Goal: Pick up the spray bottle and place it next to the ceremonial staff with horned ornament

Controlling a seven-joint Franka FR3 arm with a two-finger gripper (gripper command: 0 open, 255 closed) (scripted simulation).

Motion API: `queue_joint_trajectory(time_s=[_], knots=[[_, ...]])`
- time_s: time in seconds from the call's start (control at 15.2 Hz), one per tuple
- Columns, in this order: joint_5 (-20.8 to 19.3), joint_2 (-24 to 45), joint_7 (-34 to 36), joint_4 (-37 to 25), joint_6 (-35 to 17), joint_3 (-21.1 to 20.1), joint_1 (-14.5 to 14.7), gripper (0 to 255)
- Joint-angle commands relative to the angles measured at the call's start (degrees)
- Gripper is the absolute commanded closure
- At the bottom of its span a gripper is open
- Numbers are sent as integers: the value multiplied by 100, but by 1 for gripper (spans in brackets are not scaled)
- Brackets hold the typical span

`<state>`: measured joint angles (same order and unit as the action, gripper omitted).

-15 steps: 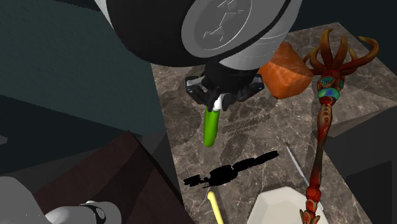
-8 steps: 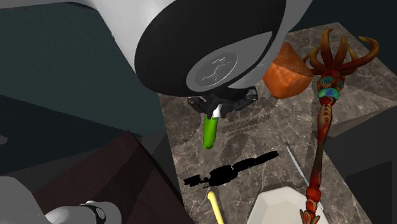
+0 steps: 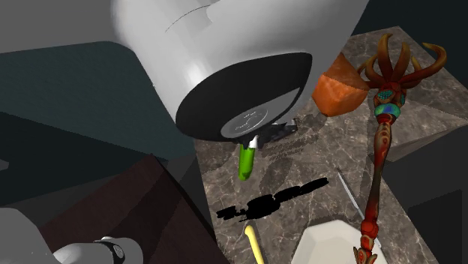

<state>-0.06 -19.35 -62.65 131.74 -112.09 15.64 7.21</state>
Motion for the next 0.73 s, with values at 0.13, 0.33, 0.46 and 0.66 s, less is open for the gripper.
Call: queue_joint_trajectory(time_s=[0.13,0.33,0.46,0.66], knots=[[21,101,-35,244,-346,23,5,255],[38,182,-67,408,-589,43,8,255],[53,244,-90,512,-751,57,11,255],[80,347,-129,658,-997,79,17,255]])
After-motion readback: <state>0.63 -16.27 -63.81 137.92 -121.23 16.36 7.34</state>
